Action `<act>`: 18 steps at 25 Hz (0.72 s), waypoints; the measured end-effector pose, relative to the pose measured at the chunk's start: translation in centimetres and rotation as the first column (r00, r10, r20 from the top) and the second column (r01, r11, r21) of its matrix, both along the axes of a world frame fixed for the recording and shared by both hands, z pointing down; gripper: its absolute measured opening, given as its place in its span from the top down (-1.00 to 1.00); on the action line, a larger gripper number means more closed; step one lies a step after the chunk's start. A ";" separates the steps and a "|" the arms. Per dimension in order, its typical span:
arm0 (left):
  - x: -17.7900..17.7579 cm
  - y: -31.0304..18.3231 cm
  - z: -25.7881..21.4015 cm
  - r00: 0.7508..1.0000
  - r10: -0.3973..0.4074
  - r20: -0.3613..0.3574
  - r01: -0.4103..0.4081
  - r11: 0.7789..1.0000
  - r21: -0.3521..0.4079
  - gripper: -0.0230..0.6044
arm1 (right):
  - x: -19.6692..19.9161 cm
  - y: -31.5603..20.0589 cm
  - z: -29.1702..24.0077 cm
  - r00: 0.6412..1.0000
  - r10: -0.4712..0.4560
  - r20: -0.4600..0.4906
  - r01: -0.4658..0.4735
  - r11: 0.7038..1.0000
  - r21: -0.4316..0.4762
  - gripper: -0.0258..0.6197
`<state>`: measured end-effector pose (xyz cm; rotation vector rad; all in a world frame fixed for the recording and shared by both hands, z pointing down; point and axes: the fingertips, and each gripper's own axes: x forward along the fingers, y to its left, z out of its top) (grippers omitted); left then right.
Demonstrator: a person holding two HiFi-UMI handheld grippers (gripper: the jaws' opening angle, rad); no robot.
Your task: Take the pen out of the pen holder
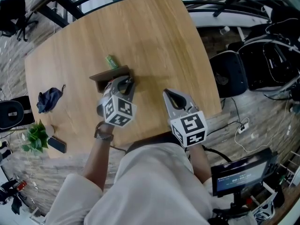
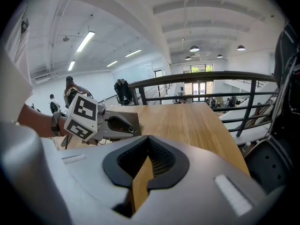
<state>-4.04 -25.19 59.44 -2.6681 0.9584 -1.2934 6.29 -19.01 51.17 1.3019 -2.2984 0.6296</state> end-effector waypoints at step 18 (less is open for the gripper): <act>0.1 -0.5 -0.3 1.000 -0.026 0.010 0.026 0.999 0.035 0.70 | 0.6 0.5 -0.5 1.000 0.015 -0.005 -0.015 1.000 0.013 0.91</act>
